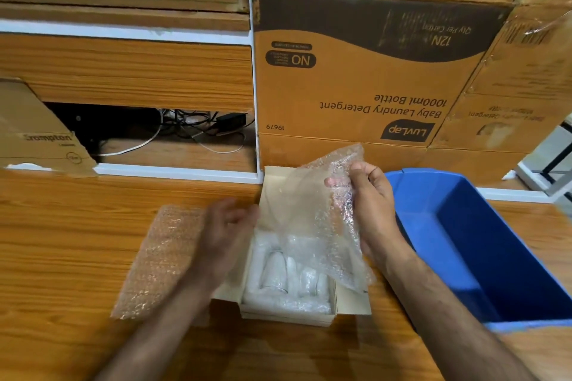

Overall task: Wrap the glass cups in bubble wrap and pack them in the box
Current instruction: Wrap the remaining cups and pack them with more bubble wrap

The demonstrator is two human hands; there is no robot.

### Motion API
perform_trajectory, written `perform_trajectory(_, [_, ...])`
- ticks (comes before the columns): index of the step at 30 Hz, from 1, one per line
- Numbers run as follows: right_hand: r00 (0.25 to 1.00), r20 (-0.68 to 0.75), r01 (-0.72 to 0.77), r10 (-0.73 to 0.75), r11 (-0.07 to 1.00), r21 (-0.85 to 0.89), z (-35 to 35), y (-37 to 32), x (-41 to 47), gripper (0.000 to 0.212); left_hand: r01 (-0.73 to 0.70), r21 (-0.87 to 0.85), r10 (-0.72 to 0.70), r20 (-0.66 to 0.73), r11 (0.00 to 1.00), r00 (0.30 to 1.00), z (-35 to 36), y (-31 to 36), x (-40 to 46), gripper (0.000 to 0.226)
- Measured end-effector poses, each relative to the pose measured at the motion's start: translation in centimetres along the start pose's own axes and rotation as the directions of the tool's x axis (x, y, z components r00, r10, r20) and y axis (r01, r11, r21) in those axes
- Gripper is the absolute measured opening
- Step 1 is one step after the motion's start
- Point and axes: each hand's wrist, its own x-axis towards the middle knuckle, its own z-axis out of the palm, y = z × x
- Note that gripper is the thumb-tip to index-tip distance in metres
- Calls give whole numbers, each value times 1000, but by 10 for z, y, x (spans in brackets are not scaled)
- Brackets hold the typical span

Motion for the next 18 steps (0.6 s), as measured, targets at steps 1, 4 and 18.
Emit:
perform_trajectory(1, [999, -25, 27, -27, 1000, -7, 0, 0, 1, 15, 140, -108, -121, 165, 984, 979, 15, 4, -3, 88])
perform_trajectory(4, [987, -53, 147, -152, 986, -77, -1, -5, 1, 10, 294, -192, -210, 364, 936, 907, 37, 2, 0, 94])
perform_trajectory(18, [922, 163, 372, -352, 684, -627, -41, 5, -14, 73, -428, 126, 425, 52, 895, 904, 27, 11, 40, 65])
